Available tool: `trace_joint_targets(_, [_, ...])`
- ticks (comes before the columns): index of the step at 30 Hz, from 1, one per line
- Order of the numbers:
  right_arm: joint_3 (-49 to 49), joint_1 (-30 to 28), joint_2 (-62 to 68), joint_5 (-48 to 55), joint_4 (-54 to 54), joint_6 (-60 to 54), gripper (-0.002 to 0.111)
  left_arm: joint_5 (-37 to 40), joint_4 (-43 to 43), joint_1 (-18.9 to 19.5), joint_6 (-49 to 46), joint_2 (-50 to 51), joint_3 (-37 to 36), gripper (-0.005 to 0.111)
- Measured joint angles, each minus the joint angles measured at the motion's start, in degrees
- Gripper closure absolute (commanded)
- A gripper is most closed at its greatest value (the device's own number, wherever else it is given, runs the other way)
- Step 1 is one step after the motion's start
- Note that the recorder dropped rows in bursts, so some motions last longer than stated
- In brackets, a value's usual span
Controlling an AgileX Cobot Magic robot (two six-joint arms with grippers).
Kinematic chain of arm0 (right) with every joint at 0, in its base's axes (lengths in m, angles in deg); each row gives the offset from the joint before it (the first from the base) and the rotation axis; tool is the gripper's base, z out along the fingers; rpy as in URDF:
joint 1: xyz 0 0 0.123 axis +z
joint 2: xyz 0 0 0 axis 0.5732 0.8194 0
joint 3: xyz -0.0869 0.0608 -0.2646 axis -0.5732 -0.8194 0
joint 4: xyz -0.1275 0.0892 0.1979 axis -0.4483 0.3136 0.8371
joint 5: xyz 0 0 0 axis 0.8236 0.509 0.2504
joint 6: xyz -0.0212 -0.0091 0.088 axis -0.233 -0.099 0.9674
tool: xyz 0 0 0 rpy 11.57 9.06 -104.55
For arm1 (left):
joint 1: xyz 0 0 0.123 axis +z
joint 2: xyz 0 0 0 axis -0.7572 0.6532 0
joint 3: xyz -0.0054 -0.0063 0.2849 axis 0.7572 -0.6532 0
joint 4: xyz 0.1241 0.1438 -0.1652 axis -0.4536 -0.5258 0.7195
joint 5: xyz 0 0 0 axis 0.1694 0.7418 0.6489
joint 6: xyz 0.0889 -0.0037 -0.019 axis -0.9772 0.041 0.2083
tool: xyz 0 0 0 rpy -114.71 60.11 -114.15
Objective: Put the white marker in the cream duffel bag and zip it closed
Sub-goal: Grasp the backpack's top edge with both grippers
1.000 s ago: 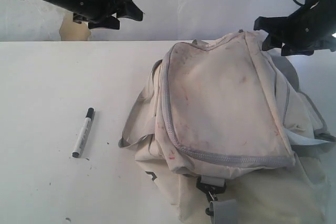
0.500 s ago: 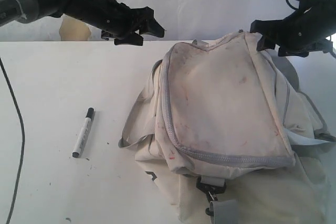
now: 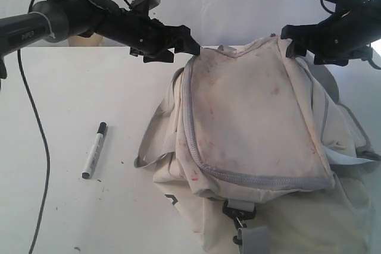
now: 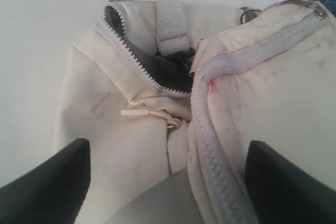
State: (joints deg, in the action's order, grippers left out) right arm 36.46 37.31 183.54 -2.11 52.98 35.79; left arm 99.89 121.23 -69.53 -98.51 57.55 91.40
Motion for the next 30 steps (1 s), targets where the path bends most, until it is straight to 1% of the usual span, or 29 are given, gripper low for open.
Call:
trace_joint_targets(5, [0.00, 0.98, 0.00, -2.60, 0.34, -0.81, 0.049, -2.39, 0.43, -0.45, 0.00, 0.75, 0.00, 0.007])
trace_joint_targets(7, [0.00, 1.76, 0.00, -4.15, 0.59, -2.10, 0.049, -3.15, 1.77, -0.50, 0.00, 0.86, 0.00, 0.010])
trace_joint_targets(9, [0.00, 2.58, 0.00, -6.29, 0.70, -3.04, 0.049, -3.60, 3.20, -0.59, 0.00, 0.86, 0.00, 0.019])
trace_joint_targets(14, [0.00, 4.21, 0.00, -10.15, 1.16, -3.71, 0.049, -4.51, 4.41, -0.71, 0.71, 0.96, 0.00, 0.056])
trace_joint_targets(15, [0.00, 4.21, 0.05, -10.47, 1.16, -3.71, 0.049, -4.66, 4.41, -0.71, 1.29, 0.94, 0.00, 0.066])
trace_joint_targets(17, [0.00, 4.34, 0.92, -11.30, 1.20, -3.71, 0.049, -4.99, 3.32, -0.80, 2.43, 0.94, 0.00, 0.070])
trace_joint_targets(19, [0.00, 4.34, 2.89, -11.55, 1.20, -3.71, 0.049, -5.11, 1.23, -0.80, 2.65, 0.94, 0.00, 0.065])
trace_joint_targets(22, [0.00, 4.34, 4.73, -11.55, 1.20, -3.83, 0.049, -4.72, -1.59, -0.80, 2.78, 0.94, 0.00, 0.048])
trace_joint_targets(24, [0.00, 4.34, 5.51, -11.55, 1.20, -3.91, 0.049, -3.67, -3.88, -0.80, 2.78, 0.94, 0.00, 0.038])
trace_joint_targets(25, [0.00, 4.34, 5.76, -11.55, 1.20, -3.91, 0.050, -3.04, -4.56, -0.80, 2.78, 0.94, 0.00, 0.035])
trace_joint_targets(26, [0.00, 4.34, 5.91, -11.55, 1.20, -3.91, 0.050, -2.45, -5.07, -0.80, 2.78, 0.94, 0.00, 0.035])
trace_joint_targets(28, [0.00, 4.34, 6.03, -11.55, 1.20, -4.05, 0.058, -1.47, -5.56, -0.80, 2.89, 0.94, 0.00, 0.037])
trace_joint_targets(30, [0.00, 4.34, 6.03, -11.42, 1.20, -4.04, 0.067, -0.95, -5.68, -0.80, 2.89, 0.94, 0.00, 0.039])
